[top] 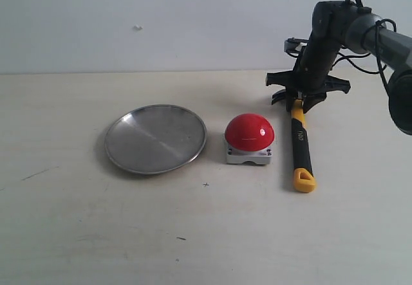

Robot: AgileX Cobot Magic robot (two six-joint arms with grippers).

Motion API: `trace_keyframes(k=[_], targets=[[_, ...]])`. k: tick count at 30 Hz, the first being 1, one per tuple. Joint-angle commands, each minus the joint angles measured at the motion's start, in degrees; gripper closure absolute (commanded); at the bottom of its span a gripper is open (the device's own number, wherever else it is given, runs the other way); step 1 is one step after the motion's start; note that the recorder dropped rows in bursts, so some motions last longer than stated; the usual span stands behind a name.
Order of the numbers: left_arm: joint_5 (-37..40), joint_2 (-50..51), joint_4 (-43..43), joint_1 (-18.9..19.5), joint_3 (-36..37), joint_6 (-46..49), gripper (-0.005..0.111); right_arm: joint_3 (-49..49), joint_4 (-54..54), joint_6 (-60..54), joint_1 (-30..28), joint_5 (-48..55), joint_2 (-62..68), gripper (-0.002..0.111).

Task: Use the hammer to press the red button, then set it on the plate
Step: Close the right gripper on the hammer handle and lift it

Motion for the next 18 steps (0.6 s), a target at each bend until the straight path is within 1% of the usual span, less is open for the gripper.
trace_keyframes(k=[1, 4, 15, 18], targets=[[-0.08, -0.31, 0.06, 0.17, 0.00, -0.02, 0.107, 0.21, -2.01, -2.89, -0.25, -0.07, 1.12, 0.091], [-0.08, -0.31, 0.06, 0.17, 0.00, -0.02, 0.107, 0.21, -2.34, -5.62, -0.25, -0.07, 1.22, 0.108], [-0.08, -0.31, 0.06, 0.17, 0.00, -0.02, 0.107, 0.21, -2.34, -8.94, -0.25, -0.07, -0.33, 0.108], [-0.08, -0.31, 0.06, 0.17, 0.00, -0.02, 0.107, 0.21, 1.37, -11.57, -0.37, -0.07, -1.29, 0.108]])
